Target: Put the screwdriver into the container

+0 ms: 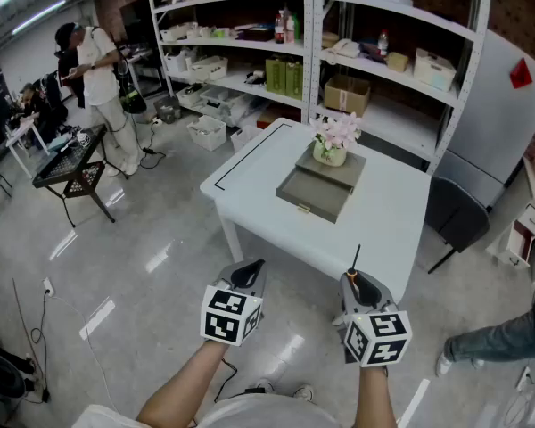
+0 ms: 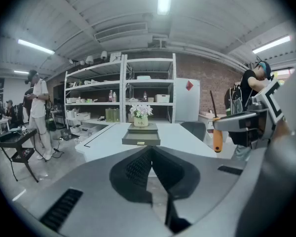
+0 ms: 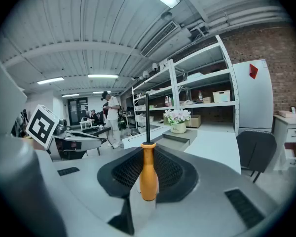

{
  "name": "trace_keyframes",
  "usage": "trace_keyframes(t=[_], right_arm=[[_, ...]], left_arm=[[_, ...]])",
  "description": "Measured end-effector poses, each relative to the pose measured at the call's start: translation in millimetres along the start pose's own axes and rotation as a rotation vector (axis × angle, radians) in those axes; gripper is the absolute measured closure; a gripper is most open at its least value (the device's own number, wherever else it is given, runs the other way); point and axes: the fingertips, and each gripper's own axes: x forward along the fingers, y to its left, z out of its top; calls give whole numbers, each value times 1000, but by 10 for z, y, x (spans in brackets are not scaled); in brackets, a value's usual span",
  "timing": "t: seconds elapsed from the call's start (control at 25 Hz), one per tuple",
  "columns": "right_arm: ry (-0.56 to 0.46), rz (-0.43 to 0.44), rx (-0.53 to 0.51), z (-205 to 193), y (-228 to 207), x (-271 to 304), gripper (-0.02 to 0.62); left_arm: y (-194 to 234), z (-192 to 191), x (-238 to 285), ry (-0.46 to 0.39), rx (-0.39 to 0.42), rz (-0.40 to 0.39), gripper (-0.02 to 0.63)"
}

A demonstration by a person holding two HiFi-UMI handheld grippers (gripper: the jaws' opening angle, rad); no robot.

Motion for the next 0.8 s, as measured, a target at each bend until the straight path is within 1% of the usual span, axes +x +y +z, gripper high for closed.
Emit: trace_keyframes(t=[0.44, 0.6, 0.8], right_arm=[[0, -38, -7, -33, 201, 230, 523], [-1, -52, 1, -39, 223, 298, 523], [1, -56, 3, -21, 168, 400, 523]], left_arm=[[342, -87, 46, -7, -9, -43, 604], [416, -153, 83, 10, -7, -56, 604], [464, -140, 198, 12, -8, -65, 604]])
